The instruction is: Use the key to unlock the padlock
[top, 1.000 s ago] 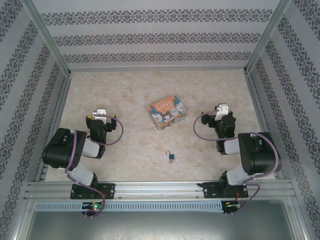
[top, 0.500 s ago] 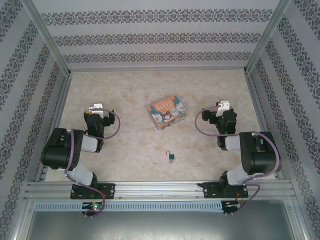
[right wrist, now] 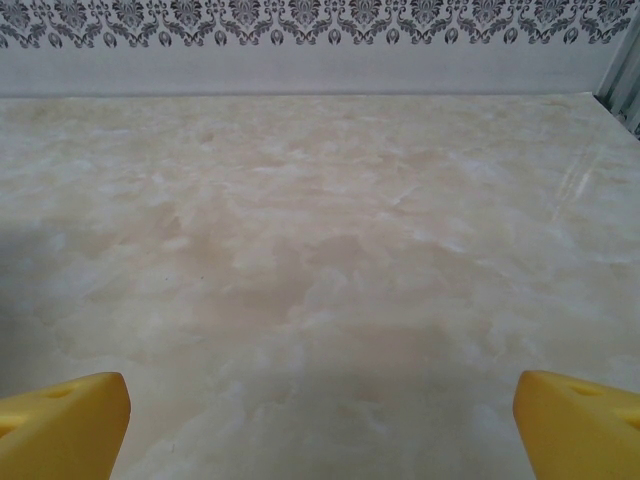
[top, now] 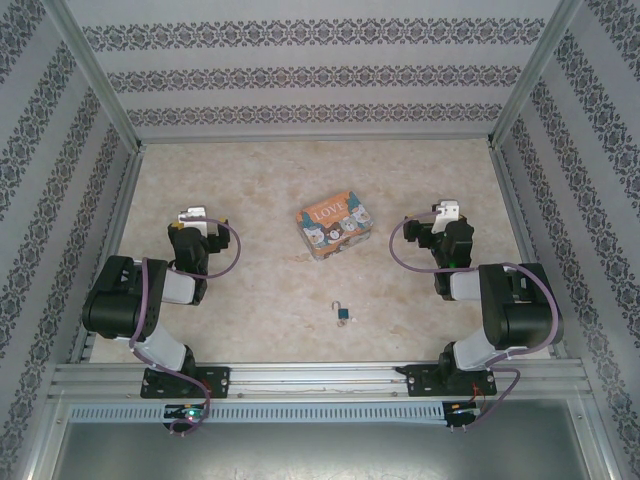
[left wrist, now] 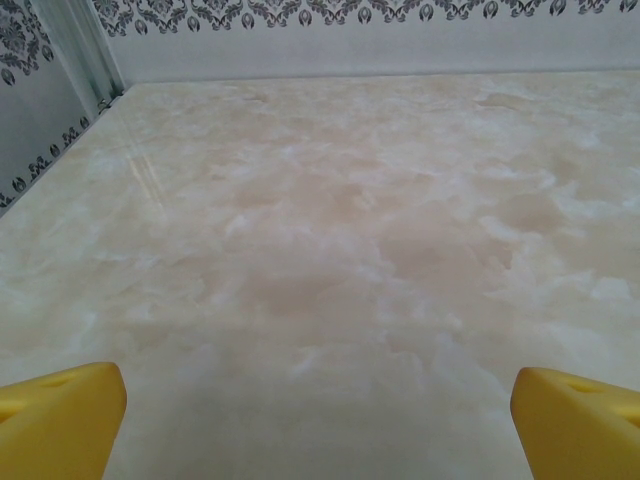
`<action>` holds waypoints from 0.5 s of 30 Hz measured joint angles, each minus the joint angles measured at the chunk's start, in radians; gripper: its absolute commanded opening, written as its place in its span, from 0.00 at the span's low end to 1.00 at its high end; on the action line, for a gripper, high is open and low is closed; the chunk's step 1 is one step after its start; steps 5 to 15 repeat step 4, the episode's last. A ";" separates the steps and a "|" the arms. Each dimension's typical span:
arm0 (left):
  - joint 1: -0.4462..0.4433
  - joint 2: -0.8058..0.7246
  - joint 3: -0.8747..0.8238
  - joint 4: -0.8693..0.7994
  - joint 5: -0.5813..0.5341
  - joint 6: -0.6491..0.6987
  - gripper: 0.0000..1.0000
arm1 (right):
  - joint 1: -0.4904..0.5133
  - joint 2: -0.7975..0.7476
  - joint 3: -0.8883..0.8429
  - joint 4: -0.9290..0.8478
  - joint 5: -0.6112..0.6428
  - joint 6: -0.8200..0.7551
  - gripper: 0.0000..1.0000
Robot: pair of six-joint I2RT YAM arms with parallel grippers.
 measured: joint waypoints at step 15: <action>0.000 0.000 0.000 0.000 0.000 0.000 0.99 | 0.000 0.000 0.000 0.000 0.000 0.000 0.98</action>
